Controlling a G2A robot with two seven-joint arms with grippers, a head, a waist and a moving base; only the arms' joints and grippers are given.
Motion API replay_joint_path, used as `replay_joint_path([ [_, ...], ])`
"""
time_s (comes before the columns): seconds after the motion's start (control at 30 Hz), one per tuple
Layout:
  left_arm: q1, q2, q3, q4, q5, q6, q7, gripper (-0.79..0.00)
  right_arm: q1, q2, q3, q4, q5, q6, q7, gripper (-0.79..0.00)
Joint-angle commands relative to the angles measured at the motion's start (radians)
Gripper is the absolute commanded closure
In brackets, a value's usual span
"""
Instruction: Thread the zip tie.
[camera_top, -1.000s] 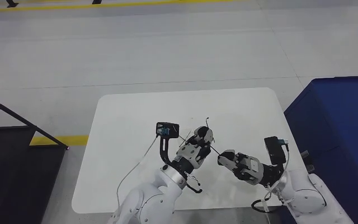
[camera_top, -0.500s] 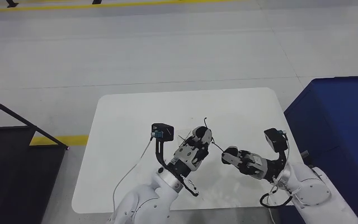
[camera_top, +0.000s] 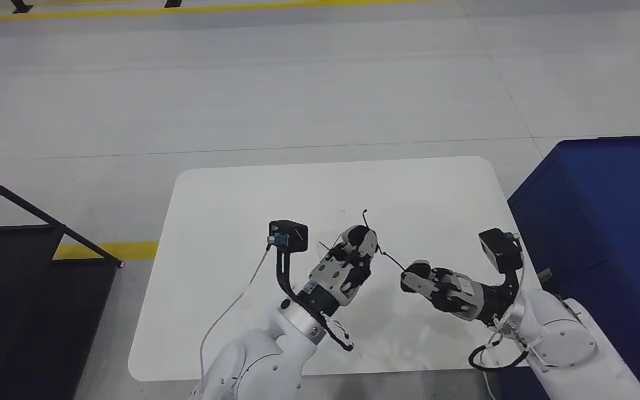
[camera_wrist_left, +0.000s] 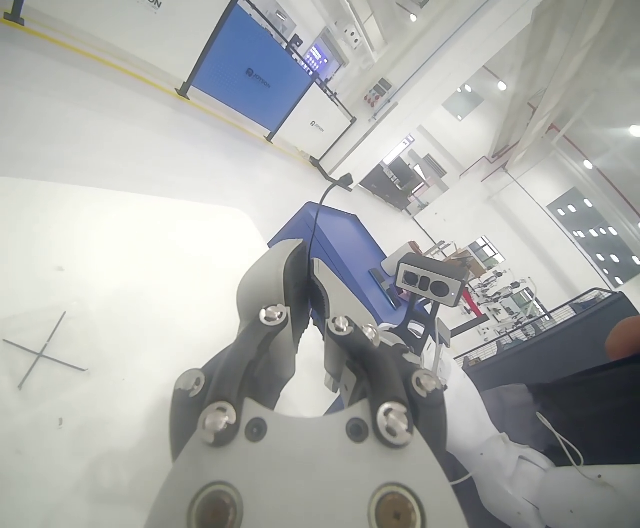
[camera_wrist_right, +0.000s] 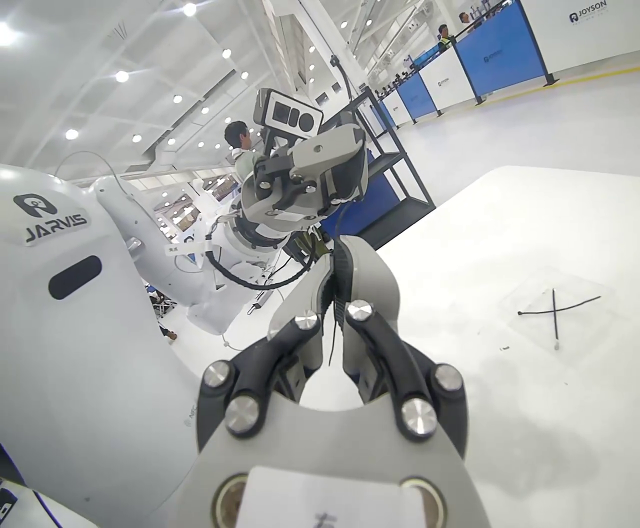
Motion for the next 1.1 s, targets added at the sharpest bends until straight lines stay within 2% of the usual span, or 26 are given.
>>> replay_joint_path([
  [0.0,-0.002,-0.001,0.003,0.001,0.000,-0.004,0.007,0.000,0.001,0.000,-0.002,0.000,-0.005,-0.002,0.005,0.000],
  [1.07,0.009,0.004,-0.014,-0.013,-0.008,-0.012,-0.024,0.000,0.001,0.001,-0.005,-0.001,-0.004,-0.003,0.009,0.000],
])
